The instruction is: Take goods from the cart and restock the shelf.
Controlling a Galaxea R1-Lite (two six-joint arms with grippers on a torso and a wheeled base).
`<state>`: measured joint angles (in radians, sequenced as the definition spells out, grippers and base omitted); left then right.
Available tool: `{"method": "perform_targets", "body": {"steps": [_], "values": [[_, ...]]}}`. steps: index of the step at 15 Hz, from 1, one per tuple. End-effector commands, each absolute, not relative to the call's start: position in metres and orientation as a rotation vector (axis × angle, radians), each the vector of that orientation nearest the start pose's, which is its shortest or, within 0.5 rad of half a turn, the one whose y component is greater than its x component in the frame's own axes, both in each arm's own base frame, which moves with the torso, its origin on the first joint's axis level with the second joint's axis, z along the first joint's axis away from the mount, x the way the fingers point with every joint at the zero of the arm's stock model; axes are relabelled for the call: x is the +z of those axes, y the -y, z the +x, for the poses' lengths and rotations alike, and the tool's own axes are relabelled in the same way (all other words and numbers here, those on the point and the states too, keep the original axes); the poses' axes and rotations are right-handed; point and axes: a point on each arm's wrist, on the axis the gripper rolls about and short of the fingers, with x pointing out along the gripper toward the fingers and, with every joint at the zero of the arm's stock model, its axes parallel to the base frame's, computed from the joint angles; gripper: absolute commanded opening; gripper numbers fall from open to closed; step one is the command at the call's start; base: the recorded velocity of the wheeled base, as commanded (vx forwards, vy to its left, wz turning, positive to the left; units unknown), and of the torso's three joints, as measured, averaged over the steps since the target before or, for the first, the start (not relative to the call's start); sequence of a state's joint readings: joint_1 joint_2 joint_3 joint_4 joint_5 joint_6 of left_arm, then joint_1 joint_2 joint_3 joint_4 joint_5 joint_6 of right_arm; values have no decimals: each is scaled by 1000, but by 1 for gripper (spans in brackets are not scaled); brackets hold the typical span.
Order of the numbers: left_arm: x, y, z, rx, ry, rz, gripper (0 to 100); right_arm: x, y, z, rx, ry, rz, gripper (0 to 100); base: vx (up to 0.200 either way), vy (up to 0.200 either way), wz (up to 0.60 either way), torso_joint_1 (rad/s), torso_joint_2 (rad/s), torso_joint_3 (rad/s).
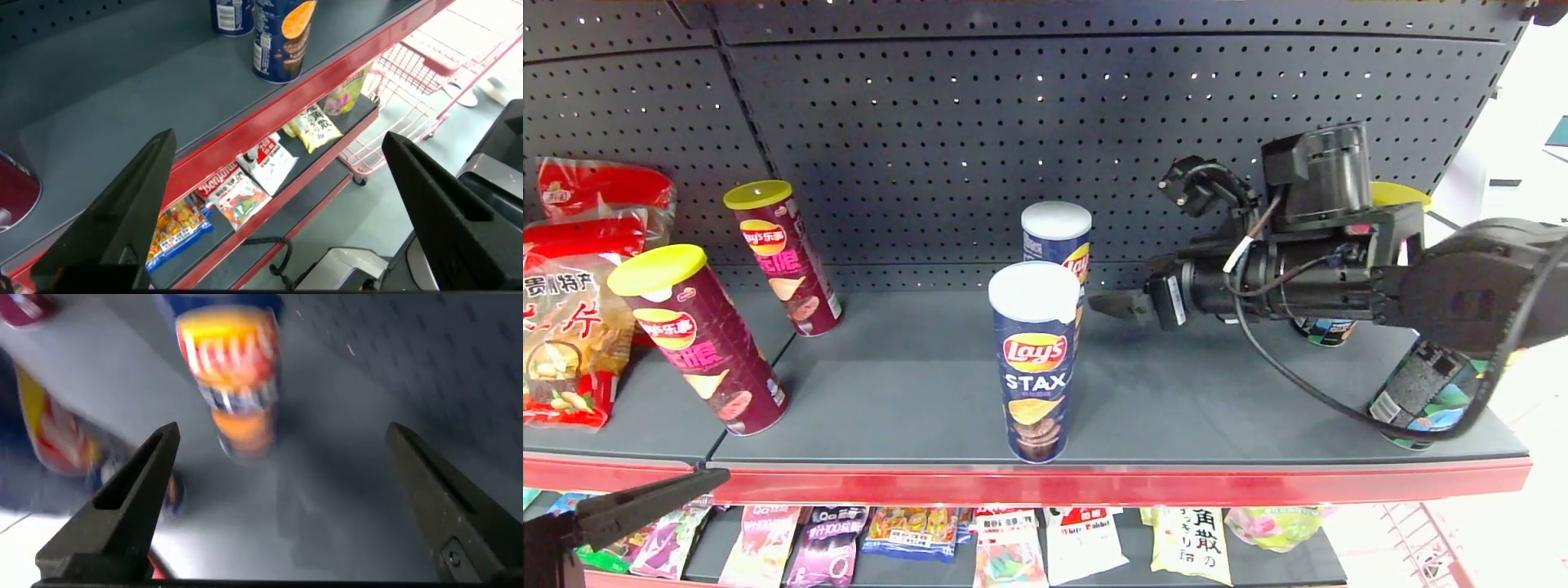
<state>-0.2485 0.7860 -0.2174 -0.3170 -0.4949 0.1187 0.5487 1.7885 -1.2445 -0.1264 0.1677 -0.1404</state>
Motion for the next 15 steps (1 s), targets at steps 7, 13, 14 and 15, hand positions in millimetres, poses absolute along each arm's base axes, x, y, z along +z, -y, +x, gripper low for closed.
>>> {"method": "perform_targets", "body": {"steps": [7, 13, 14, 15], "values": [[155, 37, 114, -615, -401, 90, 100, 207, -59, 90, 640, -261, -190, 100, 0, 0, 0, 0, 0, 0], [144, 53, 171, -624, -544, 93, 100, 173, -3, 13, 255, -124, -116, 100, 0, 0, 0, 0, 0, 0], [141, 57, 183, -612, -540, 98, 100, 167, 1, 3, 212, -126, -108, 100, 0, 0, 0, 0, 0, 0], [138, 64, 196, -611, -528, 104, 100, 163, 4, -6, 183, -126, -98, 100, 0, 0, 0, 0, 0, 0]]}}
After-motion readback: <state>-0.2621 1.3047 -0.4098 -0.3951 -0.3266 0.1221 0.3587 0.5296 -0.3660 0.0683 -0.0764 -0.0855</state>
